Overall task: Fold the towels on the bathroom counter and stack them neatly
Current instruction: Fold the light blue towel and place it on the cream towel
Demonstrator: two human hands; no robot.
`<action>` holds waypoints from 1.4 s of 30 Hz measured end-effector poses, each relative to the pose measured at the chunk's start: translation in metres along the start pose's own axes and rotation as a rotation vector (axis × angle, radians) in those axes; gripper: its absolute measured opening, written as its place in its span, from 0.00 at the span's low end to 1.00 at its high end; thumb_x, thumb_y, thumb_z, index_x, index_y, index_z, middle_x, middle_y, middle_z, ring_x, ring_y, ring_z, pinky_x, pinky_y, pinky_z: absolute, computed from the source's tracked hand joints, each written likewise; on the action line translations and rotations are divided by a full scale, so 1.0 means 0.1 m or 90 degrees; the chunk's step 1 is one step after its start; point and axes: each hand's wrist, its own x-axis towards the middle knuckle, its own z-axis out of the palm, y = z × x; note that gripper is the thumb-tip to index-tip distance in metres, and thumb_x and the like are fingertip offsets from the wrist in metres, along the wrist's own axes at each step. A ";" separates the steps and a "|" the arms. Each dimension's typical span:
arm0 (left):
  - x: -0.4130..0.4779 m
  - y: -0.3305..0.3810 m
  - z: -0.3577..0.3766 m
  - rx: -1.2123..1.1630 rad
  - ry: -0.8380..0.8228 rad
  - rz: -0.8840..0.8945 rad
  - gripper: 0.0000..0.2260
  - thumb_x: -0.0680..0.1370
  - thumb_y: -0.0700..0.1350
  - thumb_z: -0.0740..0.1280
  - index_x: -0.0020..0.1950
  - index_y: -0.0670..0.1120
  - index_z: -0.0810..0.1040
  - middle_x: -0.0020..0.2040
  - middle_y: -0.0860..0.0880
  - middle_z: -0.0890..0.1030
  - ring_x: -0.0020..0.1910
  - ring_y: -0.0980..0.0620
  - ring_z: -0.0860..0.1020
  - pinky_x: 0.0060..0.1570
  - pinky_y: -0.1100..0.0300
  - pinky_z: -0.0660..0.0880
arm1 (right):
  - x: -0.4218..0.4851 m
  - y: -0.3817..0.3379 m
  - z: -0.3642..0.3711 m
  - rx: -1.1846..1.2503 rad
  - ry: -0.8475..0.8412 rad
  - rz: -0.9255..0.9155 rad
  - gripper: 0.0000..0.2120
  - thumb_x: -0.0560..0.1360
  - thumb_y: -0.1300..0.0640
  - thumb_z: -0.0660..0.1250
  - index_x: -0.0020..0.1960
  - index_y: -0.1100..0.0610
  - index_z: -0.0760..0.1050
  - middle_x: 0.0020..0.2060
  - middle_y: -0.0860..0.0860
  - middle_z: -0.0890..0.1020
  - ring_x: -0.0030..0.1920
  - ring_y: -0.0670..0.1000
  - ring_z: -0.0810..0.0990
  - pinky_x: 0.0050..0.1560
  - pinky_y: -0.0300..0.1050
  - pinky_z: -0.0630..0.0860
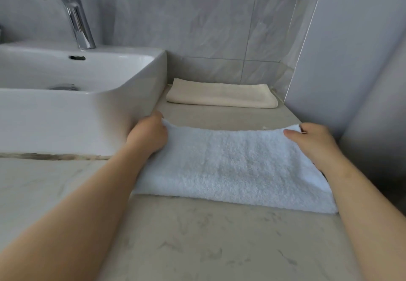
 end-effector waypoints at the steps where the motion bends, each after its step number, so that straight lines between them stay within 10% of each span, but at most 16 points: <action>1: 0.00 0.00 0.02 0.011 0.007 0.008 0.14 0.79 0.39 0.57 0.64 0.39 0.69 0.62 0.35 0.74 0.61 0.38 0.72 0.56 0.53 0.69 | 0.01 -0.01 0.00 -0.011 0.012 -0.009 0.15 0.74 0.57 0.67 0.41 0.70 0.69 0.35 0.55 0.68 0.37 0.52 0.64 0.35 0.43 0.58; 24: -0.01 0.02 -0.03 0.046 -0.029 0.003 0.14 0.76 0.37 0.56 0.61 0.47 0.69 0.53 0.42 0.77 0.44 0.45 0.71 0.45 0.58 0.68 | 0.04 0.08 -0.01 -0.133 -0.067 -0.043 0.07 0.74 0.57 0.68 0.41 0.60 0.74 0.34 0.52 0.74 0.34 0.50 0.71 0.34 0.42 0.66; 42: -0.08 -0.03 -0.04 0.082 0.023 0.042 0.11 0.76 0.37 0.58 0.51 0.46 0.77 0.53 0.42 0.80 0.51 0.40 0.76 0.46 0.55 0.72 | 0.00 0.09 0.02 -0.153 -0.030 -0.059 0.04 0.75 0.57 0.67 0.45 0.57 0.77 0.41 0.53 0.80 0.45 0.54 0.78 0.40 0.42 0.70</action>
